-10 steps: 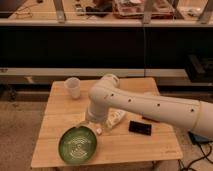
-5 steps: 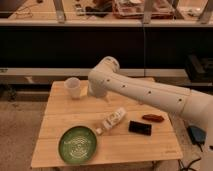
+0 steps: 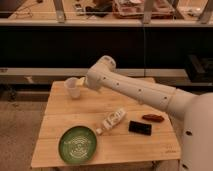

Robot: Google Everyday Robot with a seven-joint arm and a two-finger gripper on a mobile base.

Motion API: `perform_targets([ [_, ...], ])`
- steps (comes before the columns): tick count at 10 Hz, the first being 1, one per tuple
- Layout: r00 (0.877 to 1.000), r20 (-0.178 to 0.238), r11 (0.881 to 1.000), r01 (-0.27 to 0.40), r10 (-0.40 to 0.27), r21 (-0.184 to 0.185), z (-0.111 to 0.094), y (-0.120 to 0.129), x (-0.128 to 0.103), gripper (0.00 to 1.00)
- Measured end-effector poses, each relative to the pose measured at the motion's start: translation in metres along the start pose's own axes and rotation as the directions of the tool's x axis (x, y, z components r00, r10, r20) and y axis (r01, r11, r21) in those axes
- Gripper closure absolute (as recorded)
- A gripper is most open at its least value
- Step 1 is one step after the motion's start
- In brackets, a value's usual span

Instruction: Place the ceramic cup in the ceramic bowl

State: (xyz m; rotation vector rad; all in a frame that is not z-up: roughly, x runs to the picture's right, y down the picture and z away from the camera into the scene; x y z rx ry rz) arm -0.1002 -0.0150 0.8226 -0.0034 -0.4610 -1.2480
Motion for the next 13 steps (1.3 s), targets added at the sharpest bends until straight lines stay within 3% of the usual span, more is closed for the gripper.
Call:
perform_targets([
  [3,0.999,0.022,1.0,-0.031,0.031,-0.003,0.036,-0.004,0.018,0.2],
  [5,0.998,0.039,0.999,-0.045,0.044,0.023,0.052,-0.011,0.033,0.2],
  [8,0.997,0.054,0.997,-0.054,0.051,0.053,0.057,-0.011,0.053,0.2],
  [11,0.994,0.103,0.998,-0.032,0.027,0.049,0.066,-0.015,0.056,0.2],
  [13,0.986,0.164,0.998,-0.004,-0.005,0.056,0.077,-0.027,0.052,0.2],
])
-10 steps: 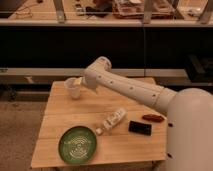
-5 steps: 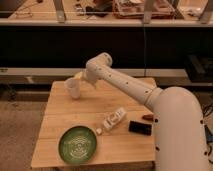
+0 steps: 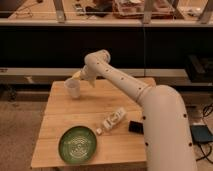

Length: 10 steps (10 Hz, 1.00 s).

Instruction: Place the ceramic cup in the ceramic bowl

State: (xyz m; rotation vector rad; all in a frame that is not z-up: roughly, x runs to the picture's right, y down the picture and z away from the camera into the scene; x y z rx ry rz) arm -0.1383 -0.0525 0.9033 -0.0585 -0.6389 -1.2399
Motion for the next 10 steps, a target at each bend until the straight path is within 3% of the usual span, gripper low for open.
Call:
perform_targets([
  [2,0.999,0.038,1.0,0.02,-0.02,0.005,0.007,-0.006,0.001,0.22],
  [5,0.996,0.076,0.999,0.038,-0.037,-0.013,0.019,-0.002,0.006,0.48],
  [10,0.994,0.101,0.996,0.047,-0.04,-0.075,0.042,0.014,0.014,0.5],
])
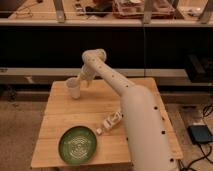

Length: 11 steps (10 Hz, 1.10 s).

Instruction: Place the ceramic cup in the ceramic bowl

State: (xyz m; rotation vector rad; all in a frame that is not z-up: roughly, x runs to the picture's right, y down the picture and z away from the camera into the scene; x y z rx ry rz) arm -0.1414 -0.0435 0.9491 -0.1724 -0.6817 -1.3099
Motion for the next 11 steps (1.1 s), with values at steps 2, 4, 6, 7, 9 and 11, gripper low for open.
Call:
perform_targets([
  [2,1.0,0.021,1.0,0.013,-0.013,-0.017,0.013,-0.002,-0.004,0.52],
  [4,0.998,0.049,0.999,0.04,-0.039,-0.019,0.025,-0.011,-0.012,0.68],
  [6,0.989,0.098,0.994,0.106,-0.108,0.024,0.026,-0.036,-0.031,0.9],
  [7,0.984,0.114,0.99,0.135,-0.139,0.044,0.02,-0.045,-0.038,0.96],
  [9,0.961,0.155,0.973,0.22,-0.23,0.074,-0.004,-0.054,-0.062,1.0],
  [11,0.92,0.211,0.944,0.322,-0.33,0.075,-0.044,-0.043,-0.108,1.0],
])
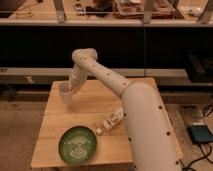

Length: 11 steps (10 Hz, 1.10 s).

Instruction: Place the ceramic cup in the ceramic bowl

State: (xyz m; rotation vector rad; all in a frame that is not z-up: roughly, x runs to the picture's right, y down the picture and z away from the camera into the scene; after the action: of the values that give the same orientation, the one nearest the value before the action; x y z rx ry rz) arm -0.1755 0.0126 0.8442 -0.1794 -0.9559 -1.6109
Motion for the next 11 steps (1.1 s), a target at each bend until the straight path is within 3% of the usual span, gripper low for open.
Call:
perform_targets([
  [1,0.999,0.021,0.999,0.039,-0.038,-0.018,-0.014,0.002,-0.031,1.0],
  [3,0.997,0.043,0.996,0.063,-0.061,-0.063,-0.036,0.007,-0.116,1.0],
  [4,0.998,0.042,0.996,0.059,-0.056,-0.065,-0.04,0.004,-0.151,1.0],
  [5,0.998,0.04,0.996,0.056,-0.054,-0.063,-0.043,-0.005,-0.202,1.0],
  [7,0.998,0.043,0.997,0.056,-0.053,-0.055,-0.041,-0.018,-0.262,1.0],
  [9,0.997,0.05,0.998,0.062,-0.061,-0.028,-0.027,-0.036,-0.315,1.0],
  [11,0.997,0.045,0.998,0.059,-0.058,-0.008,-0.013,-0.044,-0.325,1.0],
])
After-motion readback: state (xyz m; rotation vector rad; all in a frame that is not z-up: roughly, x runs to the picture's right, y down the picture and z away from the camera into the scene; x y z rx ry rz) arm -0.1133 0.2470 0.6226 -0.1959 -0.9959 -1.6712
